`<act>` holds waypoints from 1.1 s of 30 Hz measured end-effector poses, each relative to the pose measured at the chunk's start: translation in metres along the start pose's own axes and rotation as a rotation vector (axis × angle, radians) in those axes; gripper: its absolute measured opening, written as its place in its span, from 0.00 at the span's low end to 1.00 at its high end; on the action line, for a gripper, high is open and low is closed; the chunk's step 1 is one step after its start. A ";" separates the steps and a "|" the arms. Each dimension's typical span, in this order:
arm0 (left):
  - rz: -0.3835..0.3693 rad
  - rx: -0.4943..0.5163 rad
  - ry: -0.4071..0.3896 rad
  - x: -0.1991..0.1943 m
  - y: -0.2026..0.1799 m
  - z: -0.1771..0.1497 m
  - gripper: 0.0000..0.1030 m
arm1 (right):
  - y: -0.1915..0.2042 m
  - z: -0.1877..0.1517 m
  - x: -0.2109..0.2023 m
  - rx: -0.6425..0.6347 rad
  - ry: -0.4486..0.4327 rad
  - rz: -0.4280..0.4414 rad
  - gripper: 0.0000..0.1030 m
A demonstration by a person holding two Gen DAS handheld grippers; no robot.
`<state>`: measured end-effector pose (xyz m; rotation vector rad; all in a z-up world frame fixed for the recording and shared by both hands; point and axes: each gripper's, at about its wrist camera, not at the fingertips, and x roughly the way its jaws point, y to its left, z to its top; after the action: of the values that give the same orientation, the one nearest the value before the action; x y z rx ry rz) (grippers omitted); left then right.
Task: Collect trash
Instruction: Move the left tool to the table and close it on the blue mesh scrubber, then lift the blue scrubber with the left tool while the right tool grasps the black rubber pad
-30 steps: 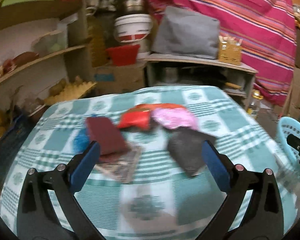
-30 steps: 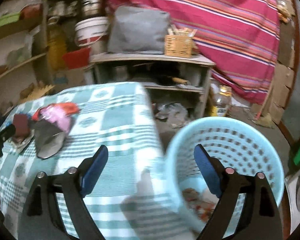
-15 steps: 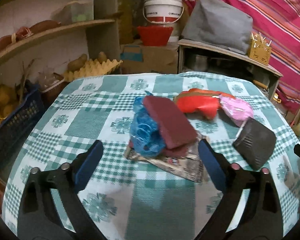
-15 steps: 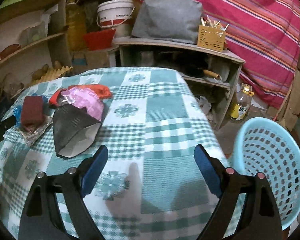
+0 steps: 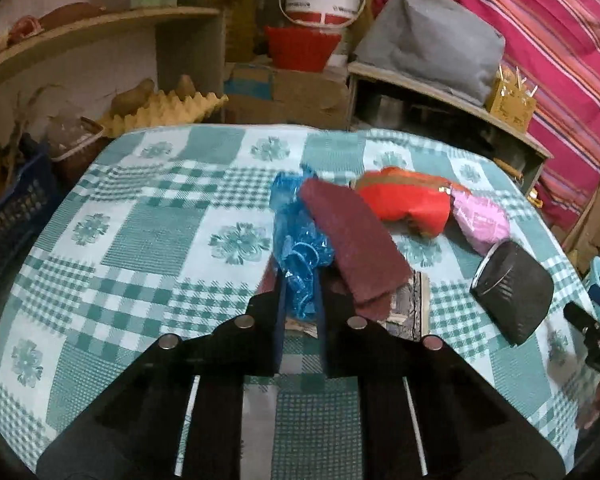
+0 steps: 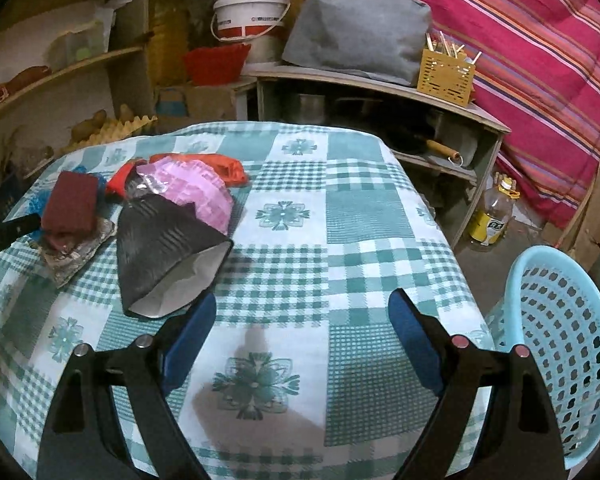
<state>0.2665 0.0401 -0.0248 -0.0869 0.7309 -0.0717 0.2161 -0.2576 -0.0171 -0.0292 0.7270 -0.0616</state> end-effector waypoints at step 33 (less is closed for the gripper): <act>0.097 -0.097 -0.124 -0.046 0.060 0.000 0.09 | 0.081 0.023 0.042 -0.110 0.095 0.064 0.93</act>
<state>0.2345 0.1046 -0.0002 -0.1472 0.6132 0.0613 0.2663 -0.1794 -0.0311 -0.1088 0.8248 0.0387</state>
